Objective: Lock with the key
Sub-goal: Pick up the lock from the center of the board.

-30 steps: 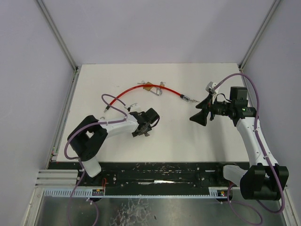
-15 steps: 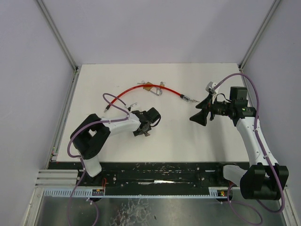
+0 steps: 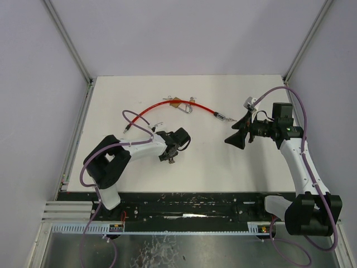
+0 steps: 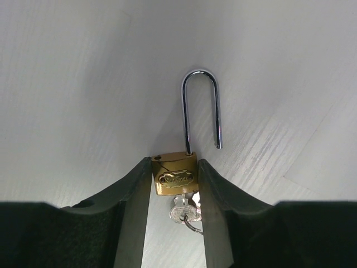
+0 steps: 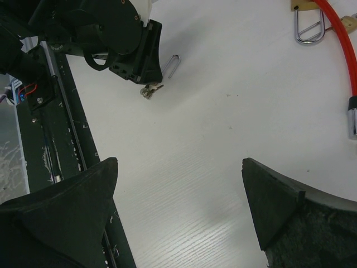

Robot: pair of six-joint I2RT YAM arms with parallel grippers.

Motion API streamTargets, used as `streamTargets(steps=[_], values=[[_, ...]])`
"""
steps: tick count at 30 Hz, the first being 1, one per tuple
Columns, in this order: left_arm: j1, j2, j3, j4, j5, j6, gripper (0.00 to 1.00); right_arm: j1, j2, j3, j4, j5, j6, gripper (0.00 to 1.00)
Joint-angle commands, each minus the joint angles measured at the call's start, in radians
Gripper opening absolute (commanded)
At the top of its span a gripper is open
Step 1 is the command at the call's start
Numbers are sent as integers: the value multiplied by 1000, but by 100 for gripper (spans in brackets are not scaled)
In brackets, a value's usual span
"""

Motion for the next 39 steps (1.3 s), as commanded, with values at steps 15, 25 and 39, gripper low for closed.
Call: streamTargets(steps=[15,25,39], values=[[-5,-224,-156,478,52,625,0,84,45,-153,440,-170,373,99],[-6,-369,-258,821,432,998,0,160,249,-53,189,-321,-334,99],[-6,-403,-247,846,731,1136,0,230,690,467,-953,-261,-1590,94]])
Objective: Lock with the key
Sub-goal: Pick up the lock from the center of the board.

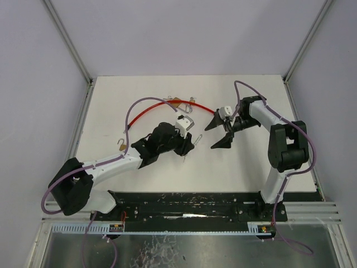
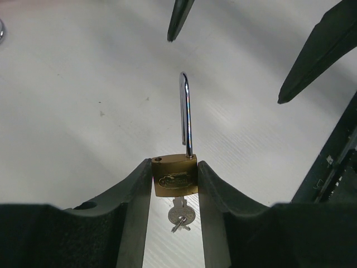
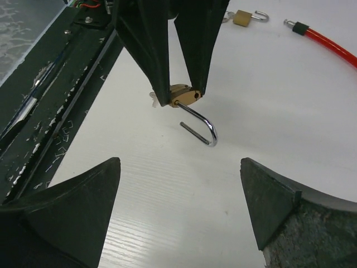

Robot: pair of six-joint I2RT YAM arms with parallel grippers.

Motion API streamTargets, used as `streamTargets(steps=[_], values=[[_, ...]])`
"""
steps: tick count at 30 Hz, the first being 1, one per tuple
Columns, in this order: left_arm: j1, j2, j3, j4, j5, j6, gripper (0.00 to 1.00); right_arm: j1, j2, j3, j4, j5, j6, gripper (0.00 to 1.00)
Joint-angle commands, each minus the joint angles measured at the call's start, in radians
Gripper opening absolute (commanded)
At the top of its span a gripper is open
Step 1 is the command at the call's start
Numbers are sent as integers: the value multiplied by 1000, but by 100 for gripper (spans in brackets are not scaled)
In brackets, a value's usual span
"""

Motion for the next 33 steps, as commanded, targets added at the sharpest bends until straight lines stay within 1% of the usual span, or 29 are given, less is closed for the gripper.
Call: streamTargets(steps=[1,3,6,8,10,12,15,18,20,26,31,33], values=[[-5,1,18,72,102,55,0,25,-8,60,-203,-5,-168,93],[-5,8,27,63,119,55,0,30,-7,81,-168,16,-90,91],[-6,15,36,61,140,53,0,52,-22,80,-15,65,132,87],[-5,16,39,60,141,51,0,69,-48,55,82,90,243,85],[-5,17,40,57,143,53,0,81,-73,28,139,99,297,84],[-5,14,41,56,149,53,0,90,-86,15,165,107,328,78],[-5,12,42,57,157,52,0,95,-81,18,162,101,325,67],[-5,17,47,50,161,56,0,105,-69,27,117,98,280,56],[-5,15,47,48,163,56,0,113,-62,34,87,100,248,50],[-6,2,41,54,170,55,0,120,-51,38,48,105,197,39],[-5,-1,41,55,177,52,0,126,-57,32,52,115,196,29],[-6,-4,42,57,178,48,0,128,-57,30,52,117,196,27]])
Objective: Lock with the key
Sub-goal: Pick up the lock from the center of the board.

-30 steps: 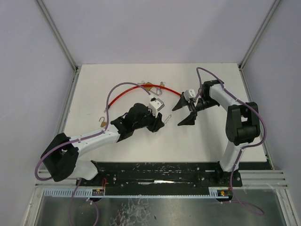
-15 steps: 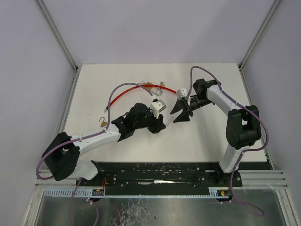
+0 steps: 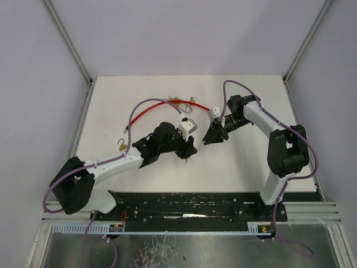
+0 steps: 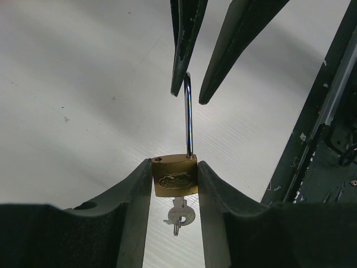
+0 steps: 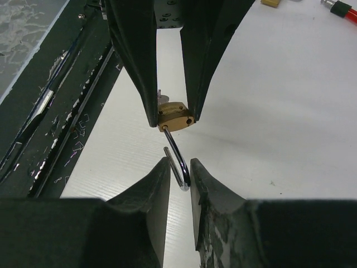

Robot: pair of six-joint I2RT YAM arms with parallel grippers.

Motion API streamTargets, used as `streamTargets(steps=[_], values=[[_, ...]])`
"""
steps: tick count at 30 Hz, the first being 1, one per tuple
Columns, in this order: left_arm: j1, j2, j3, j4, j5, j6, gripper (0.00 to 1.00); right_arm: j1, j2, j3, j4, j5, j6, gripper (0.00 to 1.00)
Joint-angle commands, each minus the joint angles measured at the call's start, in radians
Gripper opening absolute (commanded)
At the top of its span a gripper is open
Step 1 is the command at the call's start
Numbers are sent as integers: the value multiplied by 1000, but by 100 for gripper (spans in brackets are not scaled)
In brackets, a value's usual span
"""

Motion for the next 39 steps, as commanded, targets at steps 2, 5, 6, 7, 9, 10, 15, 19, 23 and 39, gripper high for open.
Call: streamTargets(steps=[2,5,6,7,9,10,15,19,23,39], values=[[-6,-25,30,63,20,9,0,13,-9,10,-29,4,-27,26],[-6,-30,29,67,26,6,0,12,-13,4,-17,7,-19,27],[-6,-31,27,68,27,5,0,12,-15,1,-10,8,-14,27],[-6,-33,26,68,29,4,0,12,-19,-3,-2,10,-9,29],[-5,-36,24,69,33,4,0,12,-24,-9,13,13,6,29],[-6,-38,23,70,36,2,0,12,-27,-11,16,14,9,29],[-6,-41,26,67,38,-2,0,13,-34,-11,16,11,18,20],[-5,-52,37,54,24,-17,7,14,-47,-7,7,11,18,2],[-5,-67,45,36,-21,-41,43,13,-79,10,8,9,76,0],[-2,-448,-244,292,-87,-71,88,25,-279,22,193,39,776,0]])
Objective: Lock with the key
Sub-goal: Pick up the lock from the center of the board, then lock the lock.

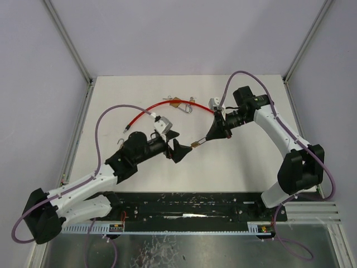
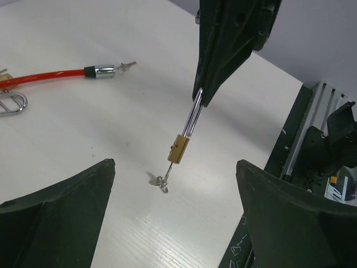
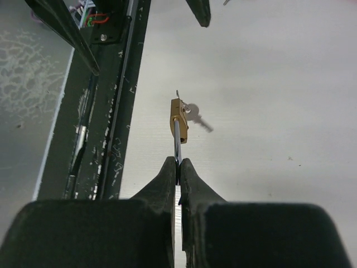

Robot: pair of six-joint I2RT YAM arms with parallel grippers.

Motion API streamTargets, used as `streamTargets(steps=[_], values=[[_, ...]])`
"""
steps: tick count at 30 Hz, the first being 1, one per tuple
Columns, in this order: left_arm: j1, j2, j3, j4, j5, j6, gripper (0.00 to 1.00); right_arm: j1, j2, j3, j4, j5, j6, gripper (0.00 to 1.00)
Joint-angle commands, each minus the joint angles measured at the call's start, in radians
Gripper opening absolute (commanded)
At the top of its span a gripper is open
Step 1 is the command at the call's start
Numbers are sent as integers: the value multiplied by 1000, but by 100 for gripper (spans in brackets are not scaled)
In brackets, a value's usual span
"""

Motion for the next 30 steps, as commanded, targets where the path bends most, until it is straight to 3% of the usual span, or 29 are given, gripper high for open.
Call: streamTargets(steps=[1,6,8,11,15,20,23,30], values=[[-2,-123,-153,263,29,33,89,21,-93,23,57,-25,291,0],[-2,-198,-247,379,115,43,94,25,-249,-135,227,-33,426,0],[-3,-188,-279,451,206,41,93,24,-303,-227,285,-41,398,0],[-2,-151,-339,614,310,47,91,24,-337,-281,341,-43,409,0],[-4,-88,-401,838,346,54,89,24,-343,-291,363,-53,408,0],[-25,-10,-333,748,346,94,80,24,-348,-300,377,-41,420,0],[-32,51,-277,655,324,110,68,26,-343,-301,377,-56,420,0],[-36,138,-226,623,275,127,58,28,-345,-304,369,-66,408,0]])
